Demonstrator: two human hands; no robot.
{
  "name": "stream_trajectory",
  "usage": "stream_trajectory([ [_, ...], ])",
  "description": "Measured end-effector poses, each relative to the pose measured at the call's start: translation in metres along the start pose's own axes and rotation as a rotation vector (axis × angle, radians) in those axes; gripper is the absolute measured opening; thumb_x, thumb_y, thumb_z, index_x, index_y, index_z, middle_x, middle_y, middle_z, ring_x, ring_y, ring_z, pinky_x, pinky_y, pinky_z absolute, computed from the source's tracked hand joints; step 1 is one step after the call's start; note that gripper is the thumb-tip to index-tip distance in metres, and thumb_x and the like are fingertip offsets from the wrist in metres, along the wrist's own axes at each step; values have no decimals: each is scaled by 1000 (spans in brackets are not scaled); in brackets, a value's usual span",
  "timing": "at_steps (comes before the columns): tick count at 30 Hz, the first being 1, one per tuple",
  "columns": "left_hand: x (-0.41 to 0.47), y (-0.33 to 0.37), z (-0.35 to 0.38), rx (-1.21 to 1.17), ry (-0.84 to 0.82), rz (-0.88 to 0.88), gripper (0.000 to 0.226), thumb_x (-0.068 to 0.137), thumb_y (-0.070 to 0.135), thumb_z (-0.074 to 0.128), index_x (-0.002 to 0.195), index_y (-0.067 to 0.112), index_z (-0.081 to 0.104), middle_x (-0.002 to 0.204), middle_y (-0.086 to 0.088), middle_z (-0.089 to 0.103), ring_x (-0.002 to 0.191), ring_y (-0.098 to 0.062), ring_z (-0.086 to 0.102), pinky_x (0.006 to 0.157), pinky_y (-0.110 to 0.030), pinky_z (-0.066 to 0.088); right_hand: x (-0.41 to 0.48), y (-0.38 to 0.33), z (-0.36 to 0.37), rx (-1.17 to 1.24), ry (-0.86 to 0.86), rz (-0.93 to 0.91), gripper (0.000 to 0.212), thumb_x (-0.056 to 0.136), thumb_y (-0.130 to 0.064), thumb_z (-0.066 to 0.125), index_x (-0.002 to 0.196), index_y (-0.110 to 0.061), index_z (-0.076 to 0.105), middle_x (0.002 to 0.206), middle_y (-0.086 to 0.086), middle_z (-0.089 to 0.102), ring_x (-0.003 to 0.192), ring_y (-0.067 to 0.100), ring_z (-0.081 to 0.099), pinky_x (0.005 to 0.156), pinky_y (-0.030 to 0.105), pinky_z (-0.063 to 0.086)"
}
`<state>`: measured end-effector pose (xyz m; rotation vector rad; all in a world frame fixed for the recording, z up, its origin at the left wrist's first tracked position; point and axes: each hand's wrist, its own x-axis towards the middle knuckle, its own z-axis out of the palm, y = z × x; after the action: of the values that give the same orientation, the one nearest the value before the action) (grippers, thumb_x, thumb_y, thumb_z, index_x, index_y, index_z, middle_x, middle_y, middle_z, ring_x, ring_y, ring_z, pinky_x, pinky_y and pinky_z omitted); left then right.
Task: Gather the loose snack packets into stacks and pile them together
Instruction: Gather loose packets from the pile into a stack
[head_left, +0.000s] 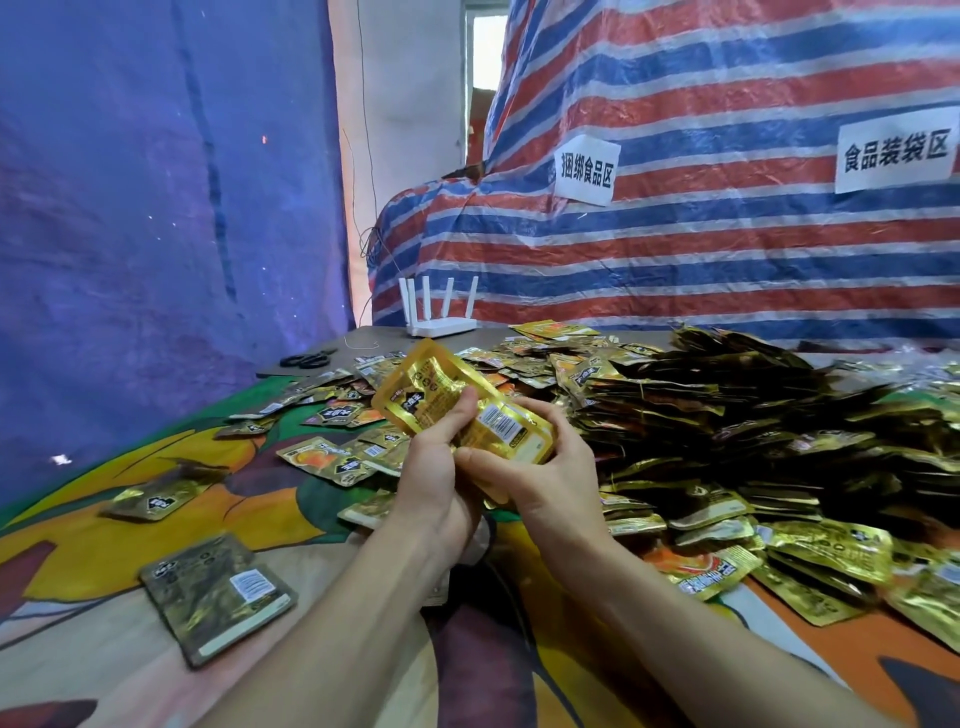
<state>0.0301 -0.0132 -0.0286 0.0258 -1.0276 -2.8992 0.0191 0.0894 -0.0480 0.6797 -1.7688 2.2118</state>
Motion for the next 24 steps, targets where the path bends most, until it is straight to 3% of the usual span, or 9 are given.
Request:
stream_trajectory([
  [4, 2, 4, -3, -45, -59, -87, 44, 79, 34, 70, 105, -2, 75, 110, -22, 73, 93, -41, 73, 71, -50, 62, 6, -3, -4, 17, -68, 0, 70, 63, -1, 84, 125, -31, 70, 105, -13, 76, 96, 13, 74, 76, 24, 59],
  [6, 3, 5, -6, -35, -85, -110, 40, 79, 32, 70, 98, -1, 78, 110, -22, 73, 92, -40, 74, 78, -51, 61, 12, -7, -9, 46, -86, 85, 52, 62, -14, 75, 111, -35, 77, 105, -1, 77, 97, 24, 74, 80, 37, 61],
  [8, 4, 5, -9, -6, -96, -123, 42, 80, 33, 70, 105, 0, 75, 114, -22, 72, 96, -39, 73, 85, -51, 58, 17, -10, -15, -3, -103, 180, 31, 64, -25, 78, 95, -27, 80, 93, 8, 78, 90, 34, 75, 80, 49, 59],
  [10, 4, 4, -10, 50, -105, -127, 42, 79, 34, 71, 102, 0, 78, 115, -22, 72, 97, -37, 73, 80, -49, 61, 17, -11, -20, -79, -166, 235, 30, 70, -29, 86, 96, -18, 79, 93, 12, 78, 88, 36, 75, 80, 52, 60],
  [14, 3, -1, -6, 168, -119, -96, 47, 83, 33, 72, 117, 2, 72, 118, -19, 72, 104, -32, 72, 87, -45, 59, 15, -19, -27, -135, -224, 214, 11, 81, -13, 83, 91, -15, 79, 90, 12, 77, 78, 27, 75, 64, 36, 60],
  [16, 3, -3, -5, 216, -127, -7, 51, 75, 33, 76, 119, 6, 69, 116, -15, 73, 98, -27, 74, 81, -40, 60, 18, -30, -32, -142, -214, 158, 12, 81, -8, 82, 88, -16, 79, 83, 8, 77, 72, 21, 74, 62, 30, 58],
  [19, 1, -4, -3, 310, -164, 58, 54, 70, 41, 72, 116, 14, 68, 113, -6, 75, 95, -19, 74, 84, -33, 56, 26, -53, -42, -217, -94, 4, 17, 80, -7, 81, 92, -18, 79, 83, 3, 77, 73, 17, 74, 62, 26, 56],
  [21, 2, -4, -4, 334, -149, 40, 51, 66, 46, 73, 107, 15, 70, 99, -2, 76, 85, -18, 72, 82, -34, 51, 38, -69, -54, -340, 57, -104, 23, 78, -6, 81, 95, -22, 78, 86, -2, 77, 80, 16, 74, 66, 26, 58],
  [24, 3, -4, -7, 355, -125, 14, 39, 80, 44, 66, 102, 12, 71, 90, -4, 72, 74, -18, 66, 74, -33, 48, 66, -89, -79, -657, 194, -177, 25, 81, -8, 73, 100, -24, 75, 91, -5, 74, 88, 17, 70, 76, 33, 58],
])
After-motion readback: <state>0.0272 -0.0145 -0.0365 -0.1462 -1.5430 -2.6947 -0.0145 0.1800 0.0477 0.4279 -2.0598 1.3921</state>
